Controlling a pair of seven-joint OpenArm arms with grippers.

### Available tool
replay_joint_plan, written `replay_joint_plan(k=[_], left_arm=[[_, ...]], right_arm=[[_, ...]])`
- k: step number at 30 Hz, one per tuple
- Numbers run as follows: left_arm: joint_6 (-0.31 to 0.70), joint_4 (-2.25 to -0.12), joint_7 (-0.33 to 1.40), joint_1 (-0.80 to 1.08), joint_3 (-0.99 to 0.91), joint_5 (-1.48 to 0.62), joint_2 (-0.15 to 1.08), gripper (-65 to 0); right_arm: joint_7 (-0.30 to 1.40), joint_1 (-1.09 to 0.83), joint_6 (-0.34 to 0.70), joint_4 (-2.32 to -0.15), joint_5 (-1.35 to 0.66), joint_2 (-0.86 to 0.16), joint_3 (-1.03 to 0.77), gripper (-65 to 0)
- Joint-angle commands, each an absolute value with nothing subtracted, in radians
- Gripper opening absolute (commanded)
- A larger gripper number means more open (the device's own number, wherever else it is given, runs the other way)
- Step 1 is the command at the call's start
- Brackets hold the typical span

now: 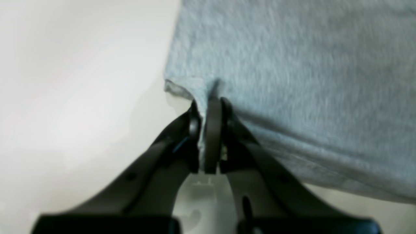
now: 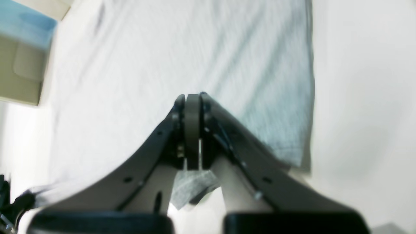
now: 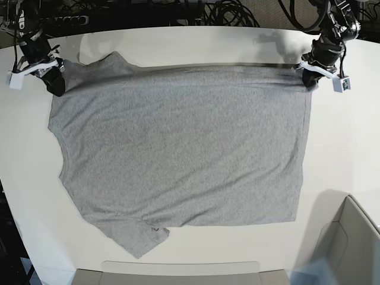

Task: Fold the T-shirt properly
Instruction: 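Lift the collar edge with both grippers and pull it toward the hem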

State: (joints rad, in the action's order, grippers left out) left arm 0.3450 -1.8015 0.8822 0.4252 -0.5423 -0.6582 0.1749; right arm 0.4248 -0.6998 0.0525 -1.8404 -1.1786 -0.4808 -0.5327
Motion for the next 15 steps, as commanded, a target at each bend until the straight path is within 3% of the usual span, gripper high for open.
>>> replay_joint_plan(k=[1,6,11,15], left_arm=[[0.351,-1.821,0.862,0.42,-0.542,-0.673,0.183,-65.0],[0.349,-1.821,0.951,0.332,-0.552,-0.671,0.186,-65.0],[0.259,-1.816,0.969,0.268,-0.542,-0.671,0.188,-65.0],[0.249,-1.778,0.969,0.222,-0.541,-0.671,0.189,-65.0]], right_arm=[[0.433,-0.676,0.064,-1.856,-1.19,-0.496,-0.553,-65.0],[0.555,-0.544,0.064,-1.851,-1.081,-0.473,-0.562,-65.0],[0.691,-0.403,0.07,-1.854,-0.931,-0.418,-0.564,-65.0],[0.756,-0.325,0.073,-1.854,-0.857,-0.383,-0.562,-65.0]])
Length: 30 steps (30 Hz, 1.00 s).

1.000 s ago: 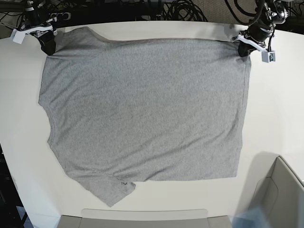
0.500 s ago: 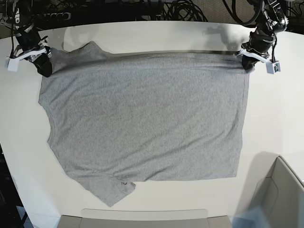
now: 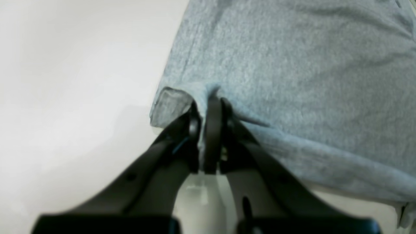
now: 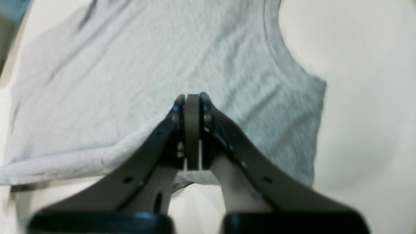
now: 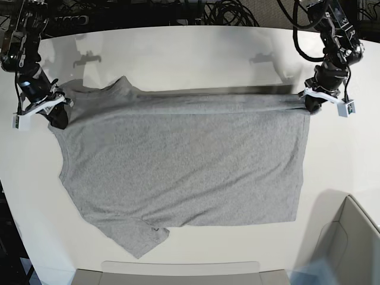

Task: Fold the T-shirt properly
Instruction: 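Lift the collar edge with both grippers and pull it toward the hem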

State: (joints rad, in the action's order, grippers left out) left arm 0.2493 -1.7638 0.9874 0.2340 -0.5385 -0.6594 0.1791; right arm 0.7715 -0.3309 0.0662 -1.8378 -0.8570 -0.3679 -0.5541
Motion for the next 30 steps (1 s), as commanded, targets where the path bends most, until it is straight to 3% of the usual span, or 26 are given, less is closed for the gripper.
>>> replay_joint_plan(k=[1,20,30], left_arm=[[0.249,-1.765,0.969,0.211,-0.541,-0.671,0.189,-65.0],[0.248,-1.613,0.989,0.036,-0.538,-0.67,0.248,-65.0],[0.248,-1.609,1.044,-0.099,-0.456,-0.476,0.239,-65.0]], right_arm=[[0.762,-0.311,0.073,-1.854,-0.843,-0.383,-0.561,-65.0],[0.757,-0.093,0.073,-1.725,-0.581,-0.381,-0.423,-65.0],[0.754,0.008,0.073,-1.6,-0.544,-0.397,-0.374,-65.0]])
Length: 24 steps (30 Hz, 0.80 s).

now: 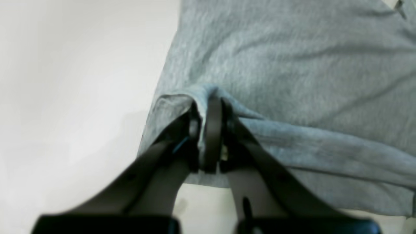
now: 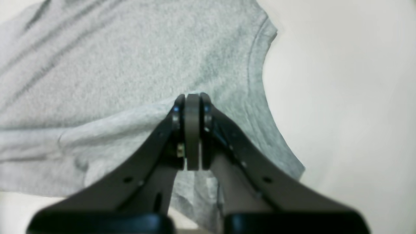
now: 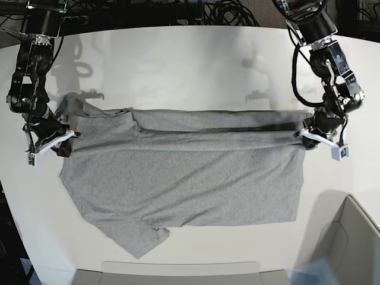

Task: Fold the T-shirt properly
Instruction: 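Lift the collar edge with both grippers and pull it toward the hem, then lower the folded collar edge onto the shirt and release both grippers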

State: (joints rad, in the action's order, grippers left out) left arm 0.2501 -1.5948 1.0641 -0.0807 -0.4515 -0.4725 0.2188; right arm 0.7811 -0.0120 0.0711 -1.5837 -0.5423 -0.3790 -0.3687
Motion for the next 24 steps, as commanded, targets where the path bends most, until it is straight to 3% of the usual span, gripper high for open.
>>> replay_joint_plan(k=[1,7,24], left_arm=[[0.248,-1.6,1.044,-0.107,-0.453,-0.476,0.239,-65.0],[0.248,-1.46,1.04,-0.179,-0.449,-0.476,0.24,-65.0],[0.249,-1.299,0.969,-0.294,-0.389,-0.476,0.26,-65.0]], right_arm=[[0.745,0.021,0.073,-1.587,-0.513,-0.392,-0.357,-65.0],[0.602,0.051,0.073,-1.495,-0.427,-0.389,-0.262,-65.0],[0.591,0.202,0.073,-1.34,-0.421,-0.39,-0.255,-65.0]])
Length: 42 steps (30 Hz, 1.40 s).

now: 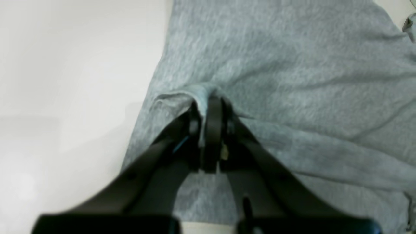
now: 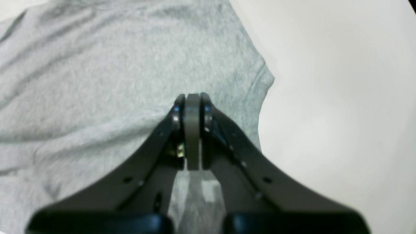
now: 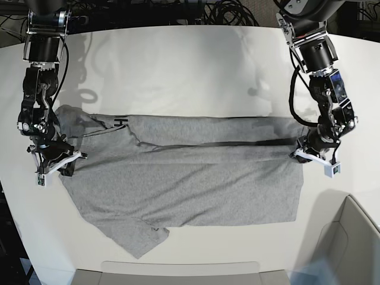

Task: Fold the T-shirt properly
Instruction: 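Lower the folded collar edge onto the shirt and release both grippers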

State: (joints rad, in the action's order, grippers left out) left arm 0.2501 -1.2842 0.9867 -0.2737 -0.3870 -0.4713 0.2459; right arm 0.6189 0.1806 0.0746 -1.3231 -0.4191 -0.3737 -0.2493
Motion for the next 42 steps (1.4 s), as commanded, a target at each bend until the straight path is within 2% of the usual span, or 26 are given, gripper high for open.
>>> replay_joint_plan(k=[1,7,15,17,21,24,27,31,37,39,42], left_arm=[[0.249,-1.299,0.969,-0.294,-0.387,-0.476,0.26,-65.0],[0.248,-1.274,0.924,-0.294,-0.346,-0.475,0.26,-65.0],[0.248,-1.208,0.886,-0.321,-0.343,-0.475,0.26,-65.0],[0.248,-1.211,0.889,-0.321,-0.343,-0.475,0.26,-62.5],[0.248,-1.214,0.889,-0.317,-0.343,-0.475,0.26,-46.6],[0.248,-1.214,0.889,-0.315,-0.343,-0.475,0.26,-44.0],[0.248,-1.233,0.891,-0.314,-0.346,-0.476,0.26,-44.9],[0.248,-1.356,0.924,-0.246,-0.351,-0.476,0.26,-44.8],[0.248,-1.546,0.97,-0.128,-0.351,-0.476,0.254,-44.8],[0.248,-1.567,0.969,-0.101,-0.352,-0.476,0.252,-44.8],[0.248,-1.573,0.969,-0.074,-0.352,-0.476,0.252,-44.8]], right_arm=[[0.591,0.211,0.073,-1.325,-0.421,-0.39,-0.248,-65.0],[0.475,0.228,0.073,-1.234,-0.421,-0.398,-0.154,-65.0],[0.466,0.266,0.071,-1.201,-0.421,-0.394,-0.151,-65.0],[0.466,0.277,0.065,-1.204,-0.421,-0.394,-0.151,-61.1],[0.47,0.28,0.068,-1.205,-0.421,-0.4,-0.153,-46.1],[0.469,0.271,0.07,-1.231,-0.426,-0.42,-0.153,-38.1],[0.47,0.243,0.07,-1.308,-0.427,-0.426,-0.162,-37.1],[0.481,0.165,0.07,-1.449,-0.427,-0.418,-0.269,-37.1],[0.682,0.059,0.074,-1.54,-0.429,-0.38,-0.47,-37.1],[0.702,0.028,0.137,-1.538,-0.429,-0.364,-0.539,-37.1],[0.708,-0.005,0.303,-1.501,-0.427,-0.323,-0.656,-37.1]])
